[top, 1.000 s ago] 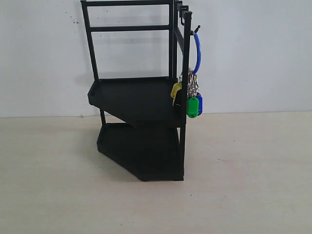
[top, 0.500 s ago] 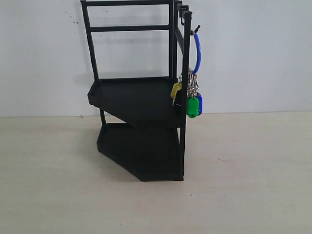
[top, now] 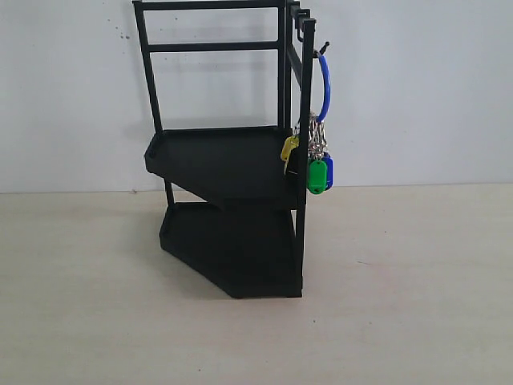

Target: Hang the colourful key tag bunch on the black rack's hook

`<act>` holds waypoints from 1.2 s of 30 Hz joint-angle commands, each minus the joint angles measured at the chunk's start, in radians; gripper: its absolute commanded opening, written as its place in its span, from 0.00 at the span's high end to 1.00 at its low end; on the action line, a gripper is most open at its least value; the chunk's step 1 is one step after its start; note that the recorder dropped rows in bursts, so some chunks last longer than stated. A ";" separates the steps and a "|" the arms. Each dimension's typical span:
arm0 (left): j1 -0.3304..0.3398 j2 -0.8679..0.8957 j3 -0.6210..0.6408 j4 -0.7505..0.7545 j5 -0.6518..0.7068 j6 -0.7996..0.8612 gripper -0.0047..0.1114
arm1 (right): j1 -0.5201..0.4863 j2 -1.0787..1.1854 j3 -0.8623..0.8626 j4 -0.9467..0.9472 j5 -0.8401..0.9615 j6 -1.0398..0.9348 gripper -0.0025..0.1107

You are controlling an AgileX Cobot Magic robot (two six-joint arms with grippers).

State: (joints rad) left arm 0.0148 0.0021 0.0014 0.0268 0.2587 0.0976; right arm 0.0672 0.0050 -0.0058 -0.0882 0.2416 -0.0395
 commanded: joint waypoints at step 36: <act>-0.001 -0.002 -0.001 -0.003 -0.005 -0.001 0.92 | -0.011 -0.005 0.006 0.052 0.093 0.040 0.98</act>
State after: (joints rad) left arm 0.0148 0.0021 0.0014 0.0268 0.2587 0.0976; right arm 0.0672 0.0050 0.0008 -0.0381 0.3382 -0.0102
